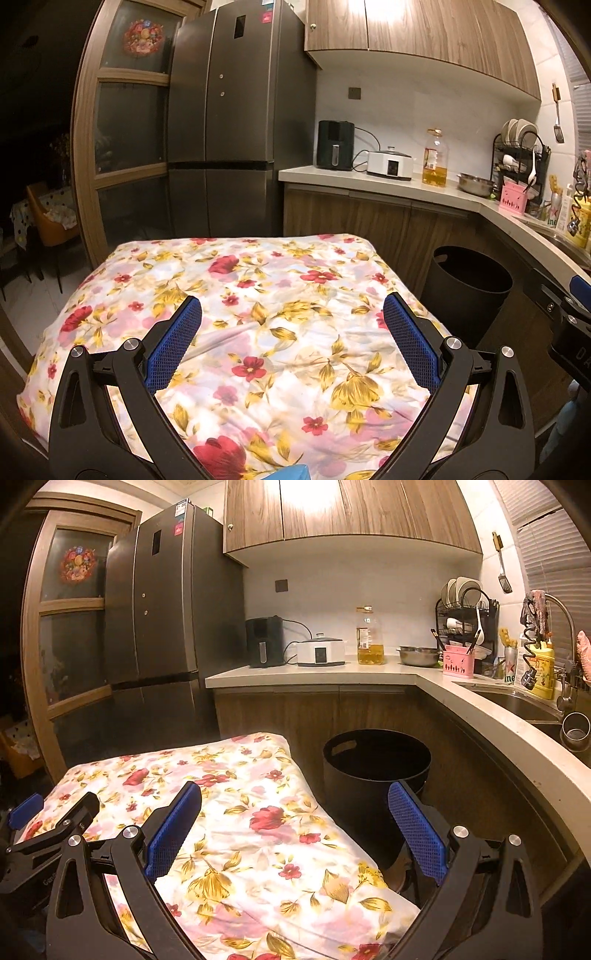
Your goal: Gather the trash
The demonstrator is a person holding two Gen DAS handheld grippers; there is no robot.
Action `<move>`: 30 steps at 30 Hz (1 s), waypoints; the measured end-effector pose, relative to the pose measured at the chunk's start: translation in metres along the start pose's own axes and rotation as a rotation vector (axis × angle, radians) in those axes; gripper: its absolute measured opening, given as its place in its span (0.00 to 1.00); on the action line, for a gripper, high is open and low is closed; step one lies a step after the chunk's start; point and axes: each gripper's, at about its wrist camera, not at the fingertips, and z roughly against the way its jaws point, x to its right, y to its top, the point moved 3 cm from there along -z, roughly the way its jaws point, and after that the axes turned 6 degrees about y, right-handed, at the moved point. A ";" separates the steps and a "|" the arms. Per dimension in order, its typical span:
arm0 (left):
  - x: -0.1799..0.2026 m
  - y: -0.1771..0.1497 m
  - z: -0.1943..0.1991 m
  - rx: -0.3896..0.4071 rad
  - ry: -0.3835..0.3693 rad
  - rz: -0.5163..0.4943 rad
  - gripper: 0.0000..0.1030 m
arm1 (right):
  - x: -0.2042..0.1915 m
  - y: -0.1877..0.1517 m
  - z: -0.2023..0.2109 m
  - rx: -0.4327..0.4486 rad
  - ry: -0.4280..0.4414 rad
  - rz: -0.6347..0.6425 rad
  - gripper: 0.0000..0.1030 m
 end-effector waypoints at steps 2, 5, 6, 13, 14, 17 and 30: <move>0.000 0.000 0.003 0.001 -0.003 -0.001 0.94 | -0.001 0.000 0.002 0.000 -0.001 0.002 0.95; 0.000 -0.001 0.005 0.001 -0.008 -0.002 0.94 | -0.001 0.000 0.004 0.001 -0.003 0.000 0.94; 0.000 -0.001 0.006 0.002 -0.010 -0.001 0.94 | -0.001 0.000 0.004 0.000 -0.005 0.000 0.95; -0.001 -0.001 0.008 0.004 -0.018 0.006 0.94 | -0.001 -0.001 0.004 0.001 -0.008 -0.001 0.95; 0.000 0.000 0.008 0.003 -0.019 0.008 0.94 | -0.001 -0.001 0.004 0.000 -0.008 -0.002 0.94; 0.000 -0.001 0.008 0.004 -0.019 0.007 0.94 | -0.001 -0.001 0.004 0.000 -0.010 -0.004 0.95; 0.002 0.000 0.007 0.000 -0.029 0.003 0.94 | 0.002 0.003 0.006 0.002 -0.017 -0.009 0.95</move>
